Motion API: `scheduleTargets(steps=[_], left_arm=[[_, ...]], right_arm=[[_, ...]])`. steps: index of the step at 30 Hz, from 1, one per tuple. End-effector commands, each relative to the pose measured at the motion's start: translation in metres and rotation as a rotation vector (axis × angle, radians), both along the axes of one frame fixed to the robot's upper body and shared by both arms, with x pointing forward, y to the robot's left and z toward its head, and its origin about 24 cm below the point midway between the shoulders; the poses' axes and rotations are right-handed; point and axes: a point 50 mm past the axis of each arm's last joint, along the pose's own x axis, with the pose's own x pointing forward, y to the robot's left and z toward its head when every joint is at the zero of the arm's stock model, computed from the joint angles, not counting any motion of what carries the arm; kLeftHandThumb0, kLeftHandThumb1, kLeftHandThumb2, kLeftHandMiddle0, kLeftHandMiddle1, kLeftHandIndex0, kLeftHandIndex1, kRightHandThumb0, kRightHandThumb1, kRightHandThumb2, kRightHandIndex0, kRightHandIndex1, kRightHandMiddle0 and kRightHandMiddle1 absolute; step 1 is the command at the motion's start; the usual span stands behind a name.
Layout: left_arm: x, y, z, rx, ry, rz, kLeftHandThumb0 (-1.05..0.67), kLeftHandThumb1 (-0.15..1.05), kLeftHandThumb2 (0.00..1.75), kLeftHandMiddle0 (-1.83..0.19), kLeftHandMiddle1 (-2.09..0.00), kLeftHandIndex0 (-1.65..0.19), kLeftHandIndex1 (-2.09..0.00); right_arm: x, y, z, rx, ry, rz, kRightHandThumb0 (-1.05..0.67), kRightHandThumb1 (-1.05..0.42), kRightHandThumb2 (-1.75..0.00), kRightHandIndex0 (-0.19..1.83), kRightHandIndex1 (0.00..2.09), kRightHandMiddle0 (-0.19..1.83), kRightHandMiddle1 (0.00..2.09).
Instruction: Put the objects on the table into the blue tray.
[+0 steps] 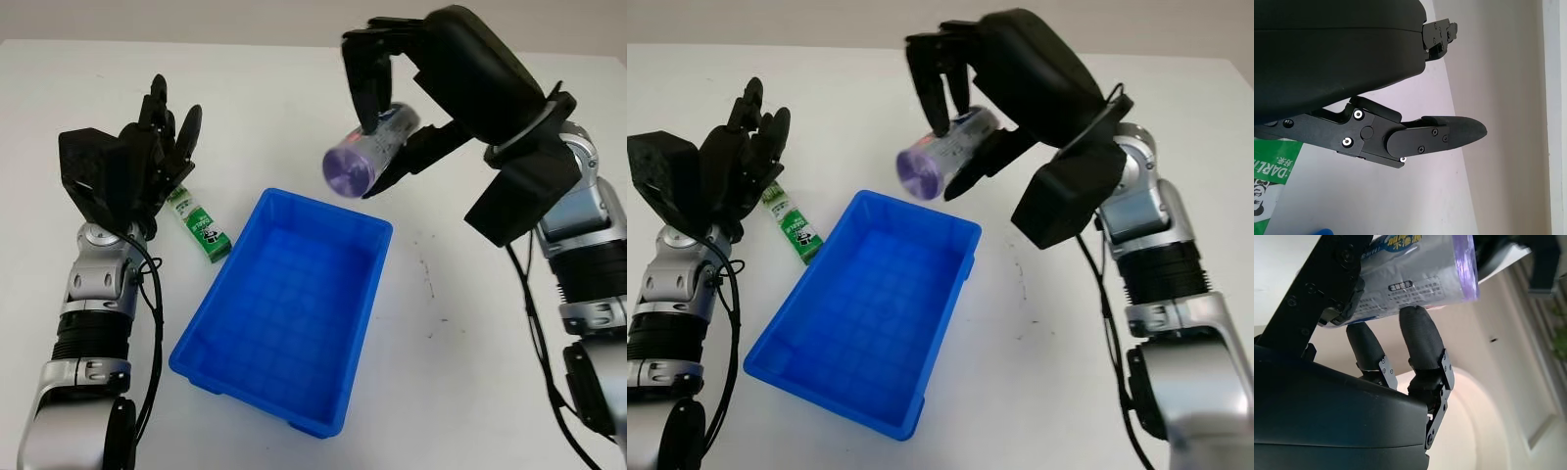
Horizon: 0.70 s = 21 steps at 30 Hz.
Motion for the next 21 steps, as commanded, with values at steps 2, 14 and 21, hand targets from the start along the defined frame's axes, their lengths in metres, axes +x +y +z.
scheduleTargets(steps=[2,14,21], left_arm=[[0.000,-0.002,0.000,-0.001,-0.014,0.001,-0.72,1.05,0.49,0.19,-0.05,0.17,-0.06],[0.000,-0.003,0.000,-0.011,-0.016,0.002,-0.72,1.05,0.49,0.19,-0.04,0.18,-0.05],[0.000,-0.004,0.000,-0.009,-0.013,0.002,-0.72,1.05,0.49,0.19,-0.04,0.18,-0.05]], right_arm=[[-0.009,0.008,-0.002,-0.006,0.058,0.069,-0.38,-1.00,-0.08,1.29,2.09,0.95,2.09],[-0.015,0.008,-0.013,-0.392,0.279,0.054,-0.71,-1.05,-0.35,0.30,1.57,0.14,1.58],[-0.017,0.006,-0.017,-0.604,0.384,0.037,-0.94,-1.05,-0.54,0.05,0.23,0.04,0.33]])
